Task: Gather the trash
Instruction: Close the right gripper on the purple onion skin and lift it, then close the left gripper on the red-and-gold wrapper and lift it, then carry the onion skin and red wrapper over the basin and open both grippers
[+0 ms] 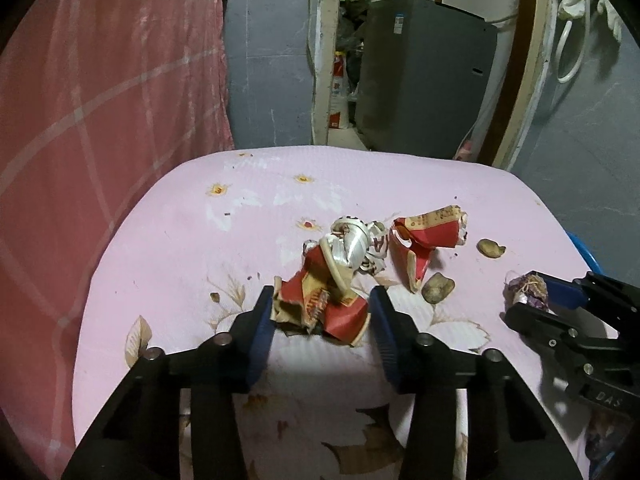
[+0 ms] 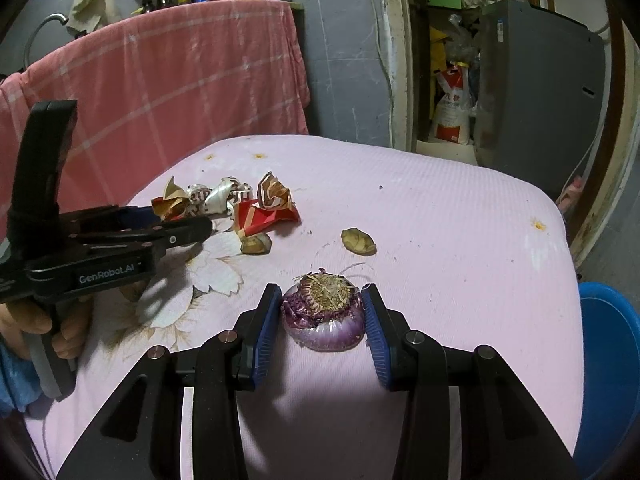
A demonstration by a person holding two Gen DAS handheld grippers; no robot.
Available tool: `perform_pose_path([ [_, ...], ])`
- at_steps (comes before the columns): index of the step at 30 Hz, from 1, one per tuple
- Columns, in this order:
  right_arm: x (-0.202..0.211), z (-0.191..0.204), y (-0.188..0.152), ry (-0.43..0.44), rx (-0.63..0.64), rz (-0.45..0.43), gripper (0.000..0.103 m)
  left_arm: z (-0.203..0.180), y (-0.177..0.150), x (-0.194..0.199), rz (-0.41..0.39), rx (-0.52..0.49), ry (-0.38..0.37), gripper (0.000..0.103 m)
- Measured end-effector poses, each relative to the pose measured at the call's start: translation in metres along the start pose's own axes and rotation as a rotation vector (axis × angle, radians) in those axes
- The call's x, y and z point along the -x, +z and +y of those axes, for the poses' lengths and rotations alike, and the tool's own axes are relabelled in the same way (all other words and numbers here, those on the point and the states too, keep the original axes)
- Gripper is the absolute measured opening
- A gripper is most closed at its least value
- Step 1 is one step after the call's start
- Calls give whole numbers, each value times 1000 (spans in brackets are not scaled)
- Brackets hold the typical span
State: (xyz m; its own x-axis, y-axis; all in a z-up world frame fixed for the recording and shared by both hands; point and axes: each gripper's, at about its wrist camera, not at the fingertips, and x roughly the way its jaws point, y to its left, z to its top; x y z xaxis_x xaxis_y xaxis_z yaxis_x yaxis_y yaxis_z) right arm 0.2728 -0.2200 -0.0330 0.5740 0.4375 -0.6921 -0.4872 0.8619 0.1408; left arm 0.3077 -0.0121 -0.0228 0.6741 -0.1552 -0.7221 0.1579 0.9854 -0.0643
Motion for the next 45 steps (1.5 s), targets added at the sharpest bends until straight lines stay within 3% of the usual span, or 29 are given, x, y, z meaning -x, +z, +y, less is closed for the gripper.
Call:
perform_pose_path([
  [3,0,0,-1,-2,1,-2,39,0,-2,3,-1,10,-9,32],
  [10,2,1,-2,-2,-1,-13,39,3,-8,15,-40,46,-47,31],
  [17,15,0,-5,-6,-13,-94,39,-8,-16,47,-169,30,-57,31],
  [22,34,-5,-6,-20,-43,-203,39,-26,-18,65,-265,-18,-46,31],
  [25,56,-9,-7,-37,-64,-313,39,-37,-19,74,-325,-26,-56,31],
  [36,131,-11,-11,-227,-24,-669,39,-86,-4,111,-544,-42,-116,31],
  [45,170,-35,-28,-373,-56,-797,39,-130,11,113,-584,-67,-195,31],
])
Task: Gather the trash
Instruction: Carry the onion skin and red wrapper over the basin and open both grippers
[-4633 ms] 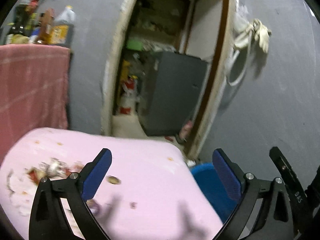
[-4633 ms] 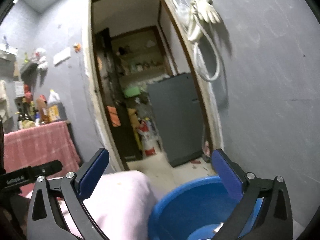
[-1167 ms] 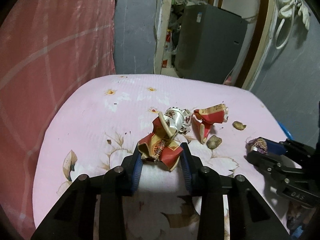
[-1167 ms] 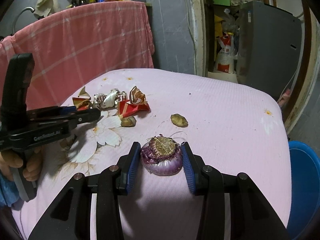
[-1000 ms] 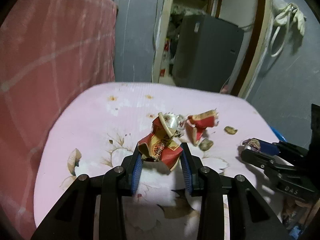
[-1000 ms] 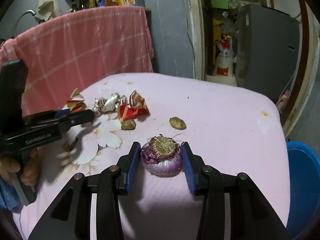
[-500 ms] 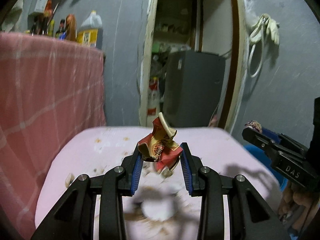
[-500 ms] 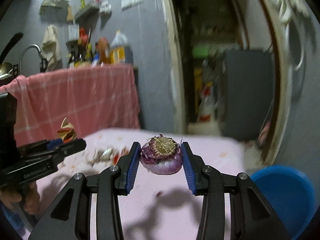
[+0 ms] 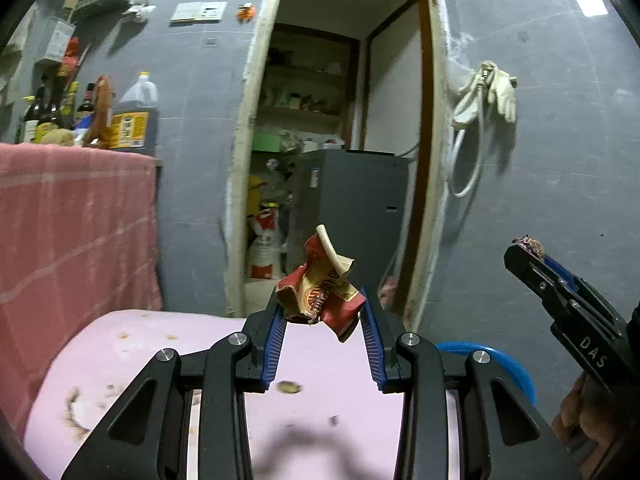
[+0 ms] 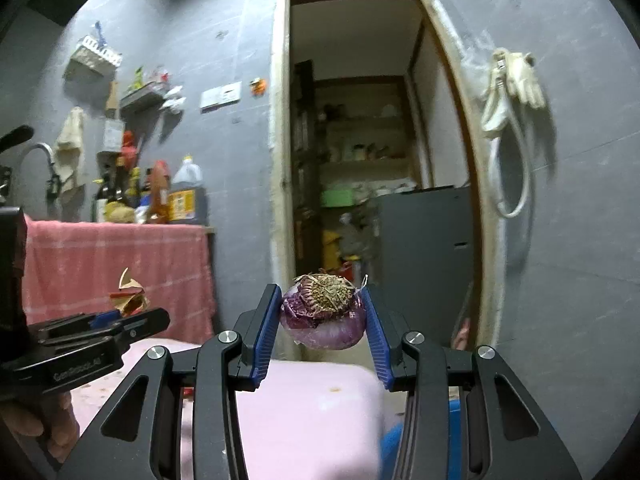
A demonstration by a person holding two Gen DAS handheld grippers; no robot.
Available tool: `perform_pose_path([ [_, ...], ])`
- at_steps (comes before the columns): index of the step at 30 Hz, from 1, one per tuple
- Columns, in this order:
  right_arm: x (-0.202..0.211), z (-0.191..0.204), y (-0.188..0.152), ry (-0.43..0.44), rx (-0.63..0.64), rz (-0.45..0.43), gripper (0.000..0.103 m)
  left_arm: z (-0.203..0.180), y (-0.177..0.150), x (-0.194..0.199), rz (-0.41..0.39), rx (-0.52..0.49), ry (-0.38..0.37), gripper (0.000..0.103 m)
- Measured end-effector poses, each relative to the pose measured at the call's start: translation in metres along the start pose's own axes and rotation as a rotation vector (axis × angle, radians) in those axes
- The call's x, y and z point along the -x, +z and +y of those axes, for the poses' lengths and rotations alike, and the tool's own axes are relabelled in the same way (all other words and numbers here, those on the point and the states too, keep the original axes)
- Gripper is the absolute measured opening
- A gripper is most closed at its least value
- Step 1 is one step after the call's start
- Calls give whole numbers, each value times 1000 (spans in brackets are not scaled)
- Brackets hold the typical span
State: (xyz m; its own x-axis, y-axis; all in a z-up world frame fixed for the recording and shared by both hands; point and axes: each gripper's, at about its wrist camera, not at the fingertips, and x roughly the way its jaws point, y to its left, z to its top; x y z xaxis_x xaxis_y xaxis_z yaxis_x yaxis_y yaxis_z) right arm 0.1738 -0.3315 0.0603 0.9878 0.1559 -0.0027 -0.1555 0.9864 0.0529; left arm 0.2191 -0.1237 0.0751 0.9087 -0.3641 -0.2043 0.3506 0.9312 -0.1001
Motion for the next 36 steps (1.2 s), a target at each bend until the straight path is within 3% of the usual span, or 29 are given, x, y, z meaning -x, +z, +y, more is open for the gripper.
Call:
perform_pose_path([
  [9,8,-52,-5,-139,-50,2,39,-48,3,-31,27,3,-97,31],
  [17,8,-93,-21,-226,-102,67,39,-77,-2,-65,114,43,-160,31],
  [21,7,-108,-29,-257,-127,118,39,-89,-7,-82,176,35,-172,31],
  [28,-1,-137,-46,-274,-215,236,40,-109,-24,-119,365,39,-233,32],
  [36,-5,-158,-58,-288,-280,327,41,-119,-47,-142,488,44,-244,34],
])
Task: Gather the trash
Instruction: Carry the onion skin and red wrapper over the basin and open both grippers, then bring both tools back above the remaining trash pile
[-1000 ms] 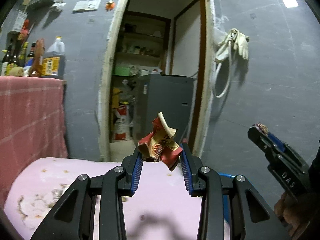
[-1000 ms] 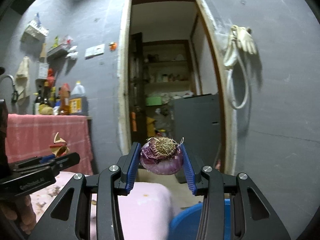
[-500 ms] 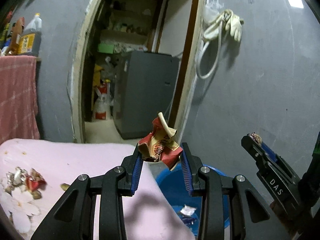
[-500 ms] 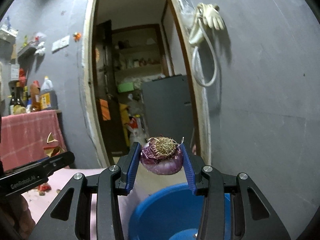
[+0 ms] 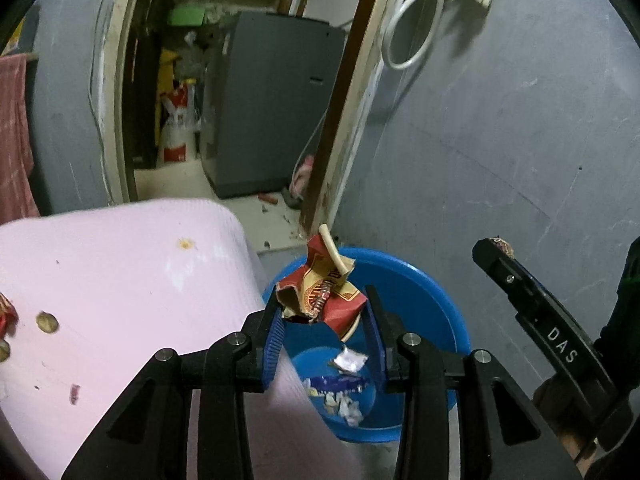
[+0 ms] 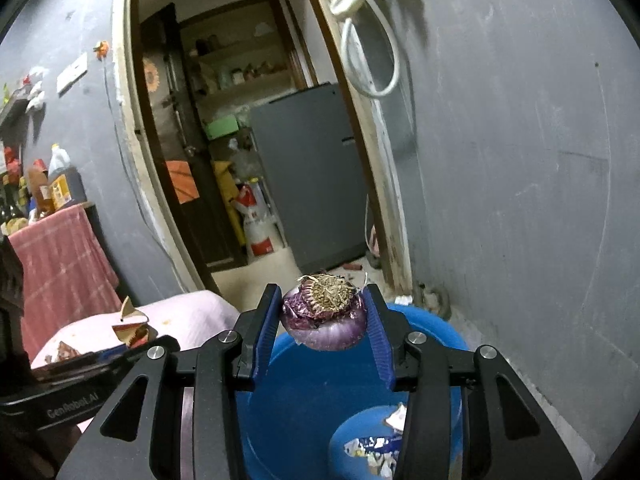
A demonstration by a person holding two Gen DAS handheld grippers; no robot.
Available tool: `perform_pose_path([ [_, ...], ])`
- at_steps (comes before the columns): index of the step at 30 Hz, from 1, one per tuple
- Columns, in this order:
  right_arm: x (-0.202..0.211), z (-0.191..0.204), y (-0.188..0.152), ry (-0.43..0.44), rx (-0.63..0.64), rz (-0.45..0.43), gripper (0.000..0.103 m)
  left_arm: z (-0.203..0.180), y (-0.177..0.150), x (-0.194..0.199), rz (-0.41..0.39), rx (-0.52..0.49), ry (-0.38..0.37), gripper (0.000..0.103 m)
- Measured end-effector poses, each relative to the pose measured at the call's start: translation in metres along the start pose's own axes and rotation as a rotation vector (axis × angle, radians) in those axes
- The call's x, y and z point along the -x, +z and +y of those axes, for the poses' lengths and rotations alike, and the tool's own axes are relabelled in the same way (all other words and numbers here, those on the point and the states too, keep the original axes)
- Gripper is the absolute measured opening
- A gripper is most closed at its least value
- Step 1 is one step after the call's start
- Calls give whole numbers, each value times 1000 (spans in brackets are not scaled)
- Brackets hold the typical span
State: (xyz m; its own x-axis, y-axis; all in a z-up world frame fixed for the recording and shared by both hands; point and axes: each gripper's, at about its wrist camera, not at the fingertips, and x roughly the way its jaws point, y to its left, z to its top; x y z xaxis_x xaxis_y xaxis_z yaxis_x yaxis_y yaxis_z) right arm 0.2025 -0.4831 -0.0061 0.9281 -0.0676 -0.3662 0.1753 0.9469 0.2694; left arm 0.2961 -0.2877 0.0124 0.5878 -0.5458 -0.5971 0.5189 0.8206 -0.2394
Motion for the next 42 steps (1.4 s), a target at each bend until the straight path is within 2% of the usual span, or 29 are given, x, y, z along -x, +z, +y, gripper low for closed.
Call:
perform_pose_path([
  [2,-1,-3,-1,1,-13,13,43,1,-3,-4,18,4,6,41],
  [6,-2,-6,0,2,-24,23,48,5,-7,-4,29,13,8,46],
  [8,-2,-7,1,0,-26,24,51,6,-6,-3,29,23,11,54],
  [13,-2,-6,2,1,-30,21,53,9,-6,-2,28,34,17,55],
  [16,-2,-7,2,-1,-33,15,55,12,-5,2,17,42,17,60],
  [18,-1,-6,3,2,-37,6,63,14,-4,8,-5,54,18,62],
  [24,6,3,7,24,-32,-57,81,32,4,41,-116,103,40,75],
  [28,16,14,10,55,-24,-127,92,46,7,72,-221,120,88,90],
  [30,22,23,11,75,-12,-174,101,53,5,88,-276,121,117,95],
  [33,31,38,13,112,19,-242,103,63,4,112,-352,111,170,97],
  [36,42,57,14,156,58,-305,103,71,1,131,-402,96,221,101],
  [42,58,96,12,230,130,-405,103,87,-13,165,-487,68,315,101],
])
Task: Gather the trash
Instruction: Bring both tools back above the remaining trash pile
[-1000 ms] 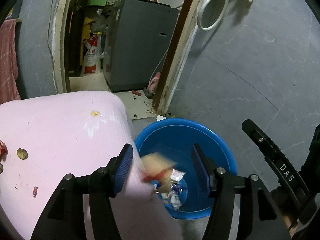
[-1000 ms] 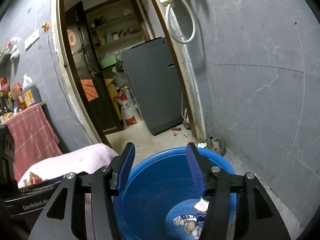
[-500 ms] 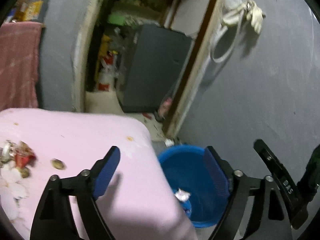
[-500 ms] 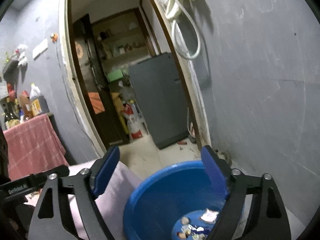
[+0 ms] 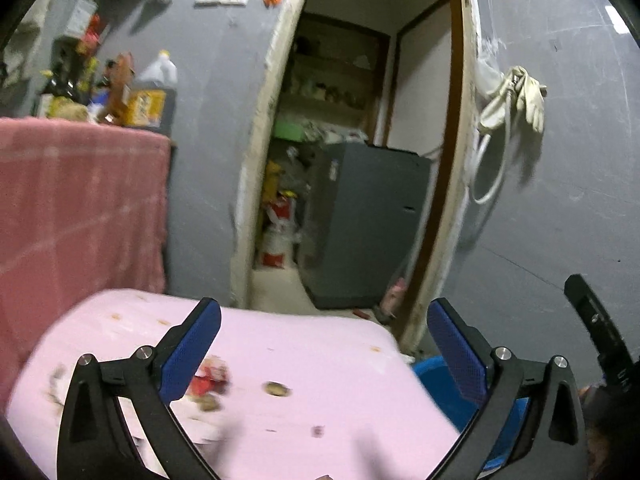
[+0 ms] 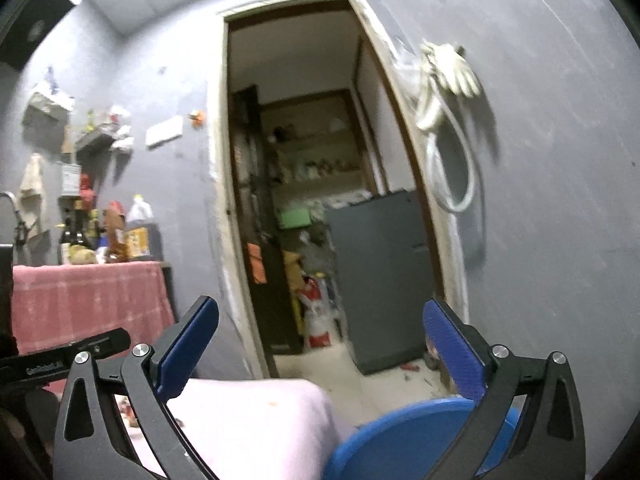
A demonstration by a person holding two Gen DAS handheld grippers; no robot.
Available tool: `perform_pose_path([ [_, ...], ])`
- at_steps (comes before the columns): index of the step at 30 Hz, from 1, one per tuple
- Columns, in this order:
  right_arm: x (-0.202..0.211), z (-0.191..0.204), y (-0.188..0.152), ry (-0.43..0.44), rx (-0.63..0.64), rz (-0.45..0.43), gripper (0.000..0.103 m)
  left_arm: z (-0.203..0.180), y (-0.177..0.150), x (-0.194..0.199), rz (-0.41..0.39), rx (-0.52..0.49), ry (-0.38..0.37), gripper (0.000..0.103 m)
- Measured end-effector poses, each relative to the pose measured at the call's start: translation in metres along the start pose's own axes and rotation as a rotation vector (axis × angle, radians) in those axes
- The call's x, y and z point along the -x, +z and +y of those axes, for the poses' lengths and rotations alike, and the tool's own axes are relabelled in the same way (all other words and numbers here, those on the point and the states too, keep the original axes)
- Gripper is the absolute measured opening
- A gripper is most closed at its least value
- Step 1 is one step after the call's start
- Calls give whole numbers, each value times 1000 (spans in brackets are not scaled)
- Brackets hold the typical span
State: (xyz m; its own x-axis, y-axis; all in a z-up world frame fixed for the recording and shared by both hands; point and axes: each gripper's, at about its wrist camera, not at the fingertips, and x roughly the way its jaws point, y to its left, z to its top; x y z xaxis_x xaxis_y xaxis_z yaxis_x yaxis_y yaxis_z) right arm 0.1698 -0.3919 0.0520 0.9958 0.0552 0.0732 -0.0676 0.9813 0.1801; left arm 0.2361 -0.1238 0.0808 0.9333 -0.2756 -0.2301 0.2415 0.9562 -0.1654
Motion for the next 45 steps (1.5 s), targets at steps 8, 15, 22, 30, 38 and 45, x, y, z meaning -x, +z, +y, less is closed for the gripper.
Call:
perform_pose_path([
  [8,-2,55,2,99,66,-52,103,40,3,34,-87,-27,92,101],
  [15,-9,94,-5,183,104,-41,103,75,0,49,-110,-23,153,101],
  [22,-26,116,-18,230,111,28,103,110,-12,51,-76,-9,216,101],
  [30,-65,126,-39,207,121,216,103,134,-26,19,110,-21,232,101],
  [38,-93,130,-52,197,133,382,103,145,-43,-14,286,-62,199,101],
  [45,-124,131,-69,201,151,592,81,143,-48,-39,403,-83,146,100],
])
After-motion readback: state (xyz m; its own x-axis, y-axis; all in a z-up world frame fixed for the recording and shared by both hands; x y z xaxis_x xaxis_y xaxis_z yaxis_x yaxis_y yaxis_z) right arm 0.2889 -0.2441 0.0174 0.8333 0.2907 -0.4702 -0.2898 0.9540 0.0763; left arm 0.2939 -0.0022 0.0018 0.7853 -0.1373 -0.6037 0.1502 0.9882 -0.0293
